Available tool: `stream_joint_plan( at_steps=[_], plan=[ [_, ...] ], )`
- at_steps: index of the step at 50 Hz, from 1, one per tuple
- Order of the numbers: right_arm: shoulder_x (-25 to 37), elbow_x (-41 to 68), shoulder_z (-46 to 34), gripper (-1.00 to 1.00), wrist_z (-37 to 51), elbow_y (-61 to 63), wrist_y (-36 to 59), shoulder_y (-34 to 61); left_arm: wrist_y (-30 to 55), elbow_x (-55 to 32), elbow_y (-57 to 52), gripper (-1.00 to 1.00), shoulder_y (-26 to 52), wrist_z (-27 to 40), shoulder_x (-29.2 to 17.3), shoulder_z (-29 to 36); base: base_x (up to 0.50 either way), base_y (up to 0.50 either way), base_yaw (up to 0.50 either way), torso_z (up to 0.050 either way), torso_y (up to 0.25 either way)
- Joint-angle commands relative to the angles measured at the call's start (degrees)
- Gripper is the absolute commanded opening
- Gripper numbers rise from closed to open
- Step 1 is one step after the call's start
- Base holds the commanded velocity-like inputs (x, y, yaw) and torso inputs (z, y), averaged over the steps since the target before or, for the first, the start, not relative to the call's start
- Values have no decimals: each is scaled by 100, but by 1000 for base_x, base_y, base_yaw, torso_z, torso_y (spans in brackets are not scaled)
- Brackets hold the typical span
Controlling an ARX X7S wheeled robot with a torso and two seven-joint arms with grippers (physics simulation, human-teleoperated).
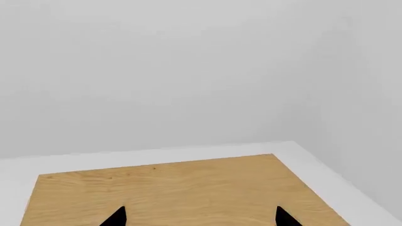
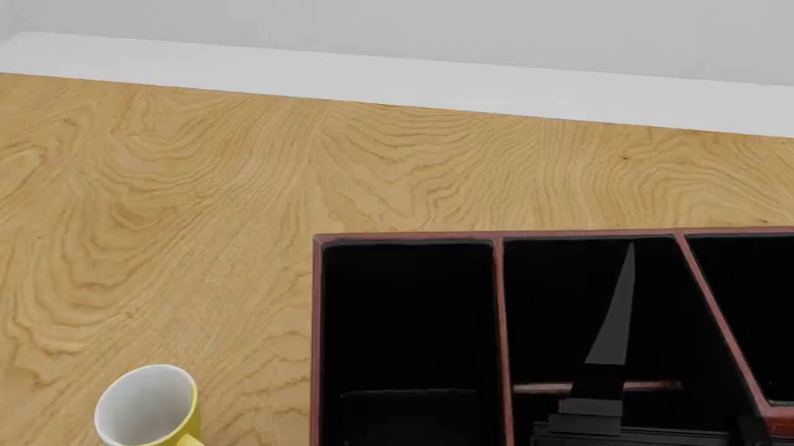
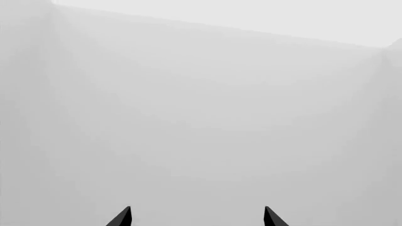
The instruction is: Pick up the book and place it in the back compartment of the caddy.
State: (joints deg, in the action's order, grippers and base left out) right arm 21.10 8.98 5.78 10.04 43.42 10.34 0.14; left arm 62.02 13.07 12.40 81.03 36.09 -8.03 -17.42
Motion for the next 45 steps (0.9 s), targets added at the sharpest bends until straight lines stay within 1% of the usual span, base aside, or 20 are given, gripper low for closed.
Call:
stream_joint_plan(
  at_steps=[1, 4, 5, 12, 24, 29, 37, 42, 45],
  plan=[
    [-75, -126, 150, 100, -91, 42, 18, -58, 70, -4, 116, 100, -252, 68, 227, -359, 0, 0, 0, 0, 0],
    [-73, -123, 130, 100, -94, -2, 3, -36, 76, -8, 142, 100, -270, 98, 240, -361, 0, 0, 0, 0, 0],
    [-72, -110, 132, 100, -99, -17, -14, -38, -18, -25, 316, 100, -218, 137, 219, -385, 0, 0, 0, 0, 0],
    [-62, -74, 164, 100, -91, 7, -57, -90, 18, -32, 199, 100, -441, 172, 235, -434, 0, 0, 0, 0, 0],
    [-45, -44, 173, 100, -77, 16, -111, -125, -57, -128, 311, 100, -610, 260, 268, -592, 0, 0, 0, 0, 0],
    [-37, -57, 120, 100, -78, -10, -101, -89, -47, -169, 52, 100, -884, 473, 453, -914, 0, 0, 0, 0, 0],
    [-20, -21, 162, 100, -60, 39, -124, -133, -150, -200, -302, 100, -1281, 762, 602, -1186, 0, 0, 0, 0, 0],
    [-11, 3, 197, 100, -52, 73, -162, -181, -146, -335, -521, 100, -1531, 820, 690, -1323, 0, 0, 0, 0, 0],
    [-7, 5, 205, 100, -40, 103, -164, -199, -117, -404, -572, 100, -1594, 837, 686, -1274, 0, 0, 0, 0, 0]
  ],
)
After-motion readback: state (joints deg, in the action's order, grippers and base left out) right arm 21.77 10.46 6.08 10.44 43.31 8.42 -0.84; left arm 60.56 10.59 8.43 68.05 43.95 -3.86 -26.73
